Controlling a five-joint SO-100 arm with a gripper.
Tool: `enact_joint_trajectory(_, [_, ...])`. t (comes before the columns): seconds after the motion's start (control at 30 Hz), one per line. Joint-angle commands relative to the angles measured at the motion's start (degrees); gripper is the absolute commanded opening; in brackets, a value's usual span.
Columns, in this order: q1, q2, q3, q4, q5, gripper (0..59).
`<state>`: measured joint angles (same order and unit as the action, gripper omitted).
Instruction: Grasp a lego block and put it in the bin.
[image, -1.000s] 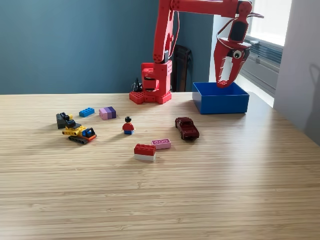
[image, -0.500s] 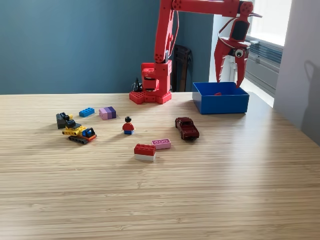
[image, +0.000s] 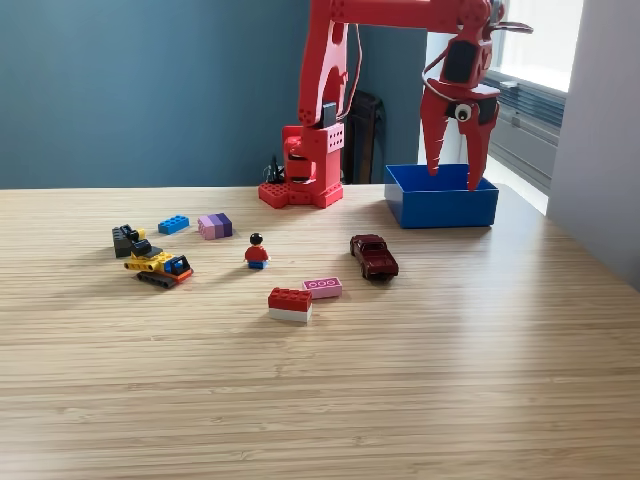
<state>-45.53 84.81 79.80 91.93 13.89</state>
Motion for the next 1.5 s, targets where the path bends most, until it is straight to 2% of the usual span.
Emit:
enact_joint_trajectory(0.03, [16.3,1.0,-9.1,0.7,-3.3,26.2])
enact_joint_trajectory(0.2, [23.6,0.9,-13.2,0.6,-6.2,28.8])
enact_joint_trajectory(0.47, [24.6,0.9,-12.6,0.5,-7.7,28.0])
enact_joint_trajectory(0.87, [26.4,0.9,-14.2,0.5,-8.3,27.8])
enact_joint_trajectory(1.1, [29.8,0.9,-14.3,0.4,-6.3,27.3])
enact_joint_trajectory(1.3, [38.3,0.9,-12.0,-4.7,-4.4,27.2])
enact_joint_trajectory(1.5, [46.2,0.9,-4.8,-11.3,-7.8,27.6])
